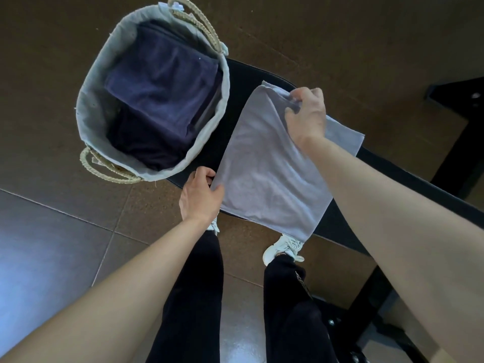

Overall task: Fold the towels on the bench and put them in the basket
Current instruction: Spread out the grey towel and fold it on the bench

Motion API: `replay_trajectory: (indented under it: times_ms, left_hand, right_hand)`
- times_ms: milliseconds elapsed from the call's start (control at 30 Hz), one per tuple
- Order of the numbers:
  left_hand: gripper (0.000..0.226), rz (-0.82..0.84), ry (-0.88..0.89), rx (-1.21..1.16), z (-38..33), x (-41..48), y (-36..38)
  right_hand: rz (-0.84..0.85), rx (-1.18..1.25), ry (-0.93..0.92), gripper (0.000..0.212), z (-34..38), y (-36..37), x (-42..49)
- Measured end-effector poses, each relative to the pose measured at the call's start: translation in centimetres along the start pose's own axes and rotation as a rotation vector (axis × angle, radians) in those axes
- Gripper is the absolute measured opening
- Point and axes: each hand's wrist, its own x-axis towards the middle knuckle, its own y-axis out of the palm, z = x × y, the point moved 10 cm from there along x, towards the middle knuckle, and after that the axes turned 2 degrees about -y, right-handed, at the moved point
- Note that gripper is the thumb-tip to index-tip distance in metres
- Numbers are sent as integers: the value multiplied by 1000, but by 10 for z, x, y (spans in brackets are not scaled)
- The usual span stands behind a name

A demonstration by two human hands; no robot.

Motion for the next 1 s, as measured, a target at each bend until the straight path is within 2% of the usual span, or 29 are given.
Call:
replay_trajectory:
  times_ms: [233, 333, 567, 667, 767, 867, 933, 1000]
  left_hand:
    - [18, 23, -19, 58, 1, 11, 3]
    - [17, 36, -34, 63, 1, 13, 4]
    - [14, 39, -31, 77, 0, 13, 5]
    - [13, 39, -33, 66, -2, 11, 5]
    - [14, 38, -24, 55, -4, 8, 4]
    - [17, 15, -9, 65, -10, 3, 0]
    - [18, -57, 79, 53, -30, -3, -8]
    - [15, -106, 242, -7, -68, -6, -13]
  right_hand:
    - [121, -290, -139, 12, 10, -4, 17]
    - [82, -266, -174, 11, 13, -15, 18]
    - [-46, -316, -51, 11, -3, -37, 25]
    - [31, -286, -3, 14, -11, -27, 23]
    - [87, -169, -18, 21, -13, -20, 21]
    - [160, -173, -52, 21, -18, -26, 20]
    - [233, -238, -40, 21, -33, -31, 19]
    - [299, -309, 6, 19, -53, -37, 17]
